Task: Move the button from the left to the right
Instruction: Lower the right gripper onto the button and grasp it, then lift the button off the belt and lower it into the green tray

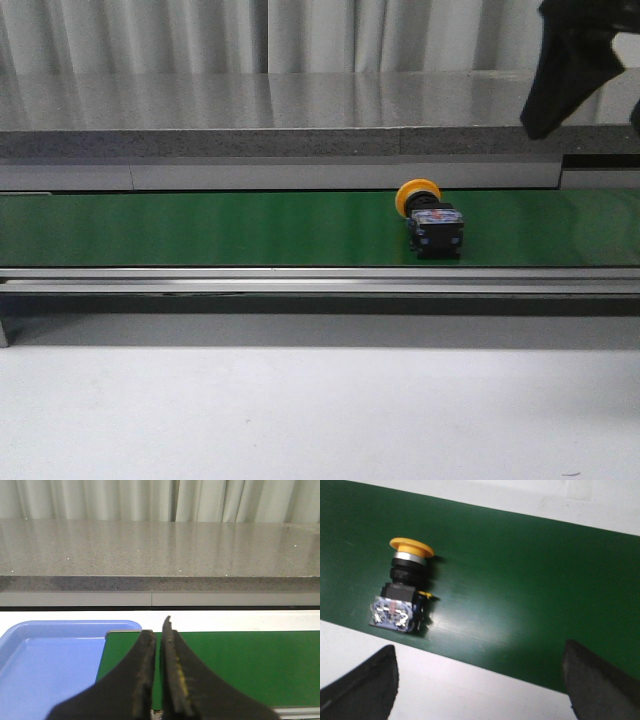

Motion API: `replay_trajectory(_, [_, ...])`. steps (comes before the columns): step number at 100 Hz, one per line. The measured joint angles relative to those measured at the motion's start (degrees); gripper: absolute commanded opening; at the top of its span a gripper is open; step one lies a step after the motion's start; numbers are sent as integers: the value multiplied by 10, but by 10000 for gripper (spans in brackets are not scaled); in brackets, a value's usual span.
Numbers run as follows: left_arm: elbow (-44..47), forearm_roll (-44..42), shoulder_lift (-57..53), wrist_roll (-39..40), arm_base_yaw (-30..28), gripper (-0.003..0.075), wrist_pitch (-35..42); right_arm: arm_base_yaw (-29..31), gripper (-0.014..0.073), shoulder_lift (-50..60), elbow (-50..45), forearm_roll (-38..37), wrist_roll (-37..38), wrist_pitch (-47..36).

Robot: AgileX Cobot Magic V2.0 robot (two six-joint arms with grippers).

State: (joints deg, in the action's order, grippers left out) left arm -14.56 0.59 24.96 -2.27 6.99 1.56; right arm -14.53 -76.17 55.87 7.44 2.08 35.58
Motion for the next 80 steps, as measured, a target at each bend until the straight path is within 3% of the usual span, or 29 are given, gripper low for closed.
replay_trajectory(67, [0,0,0,0,0,5,0,-23,621,-166,68,-4,0,-19])
replay_trajectory(80, [0,0,0,0,0,5,0,-23,556,-183,68,-10,0,-18])
